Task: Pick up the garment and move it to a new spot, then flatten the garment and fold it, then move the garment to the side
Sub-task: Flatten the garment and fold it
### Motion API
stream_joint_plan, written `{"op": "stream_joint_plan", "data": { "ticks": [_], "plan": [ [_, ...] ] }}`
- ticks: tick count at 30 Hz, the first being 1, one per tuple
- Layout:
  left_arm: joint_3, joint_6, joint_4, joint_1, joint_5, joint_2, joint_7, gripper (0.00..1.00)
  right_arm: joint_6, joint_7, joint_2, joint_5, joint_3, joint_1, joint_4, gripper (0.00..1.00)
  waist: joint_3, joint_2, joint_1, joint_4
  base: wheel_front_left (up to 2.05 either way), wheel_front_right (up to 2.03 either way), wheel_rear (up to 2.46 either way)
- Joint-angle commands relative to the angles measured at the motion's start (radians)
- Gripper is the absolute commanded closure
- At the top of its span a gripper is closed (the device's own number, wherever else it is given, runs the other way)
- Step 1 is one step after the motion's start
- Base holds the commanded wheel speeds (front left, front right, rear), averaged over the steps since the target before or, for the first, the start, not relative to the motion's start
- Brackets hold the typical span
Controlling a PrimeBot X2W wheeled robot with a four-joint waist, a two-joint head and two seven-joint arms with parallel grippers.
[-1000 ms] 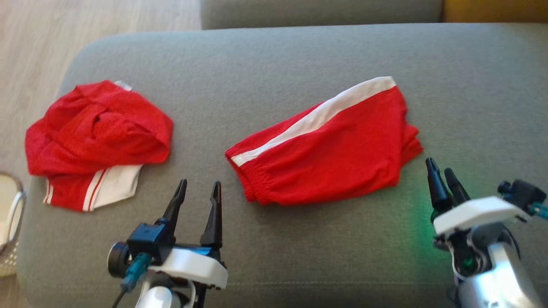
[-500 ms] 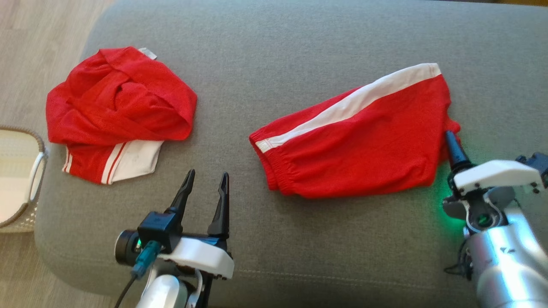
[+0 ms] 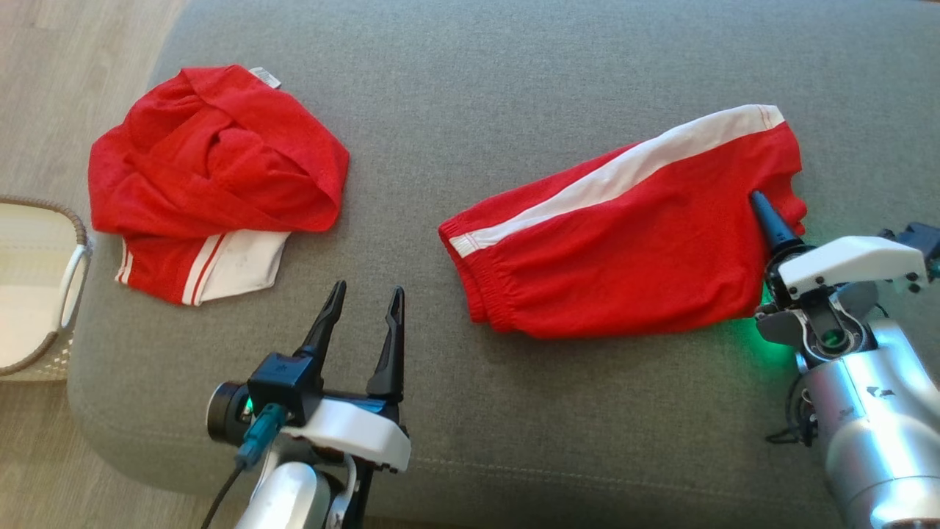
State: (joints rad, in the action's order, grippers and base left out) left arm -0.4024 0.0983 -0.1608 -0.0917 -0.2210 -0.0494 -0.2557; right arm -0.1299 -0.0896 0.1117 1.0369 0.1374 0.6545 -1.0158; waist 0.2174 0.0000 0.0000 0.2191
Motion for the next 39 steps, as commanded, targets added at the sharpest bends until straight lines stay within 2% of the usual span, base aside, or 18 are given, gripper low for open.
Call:
{"op": "stream_joint_plan", "data": {
  "ticks": [1,2,3,4,5,12,19,26,30,32,36,38,39],
  "plan": [
    [0.028,0.007,0.028,-0.037,0.005,-0.001,-0.006,0.0,-0.001,-0.019,-0.061,0.021,-0.054,0.004,-0.016,0.0,0.001,0.0,0.0,0.002,0.0,0.0,0.0],
    [0.027,0.006,0.027,-0.038,0.005,-0.001,-0.006,0.0,-0.001,-0.013,-0.061,0.023,-0.064,0.004,-0.019,0.0,0.001,0.0,0.0,0.003,0.0,0.0,0.0],
    [0.027,0.006,0.026,-0.038,0.005,-0.001,-0.006,0.0,-0.001,-0.003,-0.061,0.019,-0.071,0.004,-0.024,0.1,0.002,0.0,0.0,0.003,0.0,0.0,0.0],
    [0.027,0.006,0.025,-0.039,0.005,-0.001,-0.006,0.0,-0.001,0.01,-0.061,0.014,-0.076,0.005,-0.031,0.44,0.001,0.0,0.0,0.003,0.0,0.0,0.0],
    [0.028,0.005,0.024,-0.039,0.005,-0.001,-0.006,0.0,-0.001,0.025,-0.061,0.012,-0.077,0.006,-0.037,1.0,0.001,0.0,0.0,0.003,0.0,0.0,0.0],
    [0.036,0.001,0.015,-0.035,0.005,-0.001,-0.006,0.0,-0.001,0.129,-0.055,-0.01,-0.068,0.02,-0.047,1.0,-0.012,0.0,0.0,-0.009,0.0,0.0,0.0],
    [0.036,-0.003,0.009,-0.028,0.0,-0.001,-0.006,0.0,-0.001,0.237,-0.012,-0.029,-0.025,0.048,-0.074,1.0,-0.033,0.0,0.0,-0.023,0.0,0.0,0.0],
    [0.039,-0.006,0.001,-0.015,0.0,-0.001,-0.006,0.0,-0.001,0.335,0.071,-0.066,0.047,0.079,-0.163,1.0,-0.055,0.0,0.0,-0.032,0.0,0.0,0.0],
    [0.048,-0.008,-0.001,-0.011,0.001,-0.001,-0.006,0.0,-0.001,0.35,0.161,-0.122,0.138,0.098,-0.229,1.0,-0.066,0.0,0.0,-0.036,0.0,0.0,0.0],
    [0.052,-0.008,0.0,-0.008,0.001,-0.001,-0.006,0.0,-0.001,0.351,0.181,-0.17,0.19,0.094,-0.234,1.0,-0.07,0.0,0.0,-0.039,0.0,0.0,0.0],
    [0.053,-0.007,-0.001,-0.001,-0.003,-0.001,-0.006,0.0,-0.001,0.351,0.166,-0.272,0.278,0.072,-0.229,1.0,-0.087,0.0,0.0,-0.045,0.0,0.0,0.0],
    [0.05,-0.007,-0.004,0.003,-0.005,-0.001,-0.006,0.0,-0.001,0.351,0.137,-0.312,0.32,0.064,-0.216,1.0,-0.098,0.0,0.0,-0.048,0.0,0.0,0.0],
    [0.049,-0.007,-0.007,0.006,-0.008,-0.001,-0.006,0.0,-0.001,0.351,0.098,-0.355,0.343,0.057,-0.191,1.0,-0.11,0.0,0.0,-0.051,0.0,0.0,0.0]
  ]
}}
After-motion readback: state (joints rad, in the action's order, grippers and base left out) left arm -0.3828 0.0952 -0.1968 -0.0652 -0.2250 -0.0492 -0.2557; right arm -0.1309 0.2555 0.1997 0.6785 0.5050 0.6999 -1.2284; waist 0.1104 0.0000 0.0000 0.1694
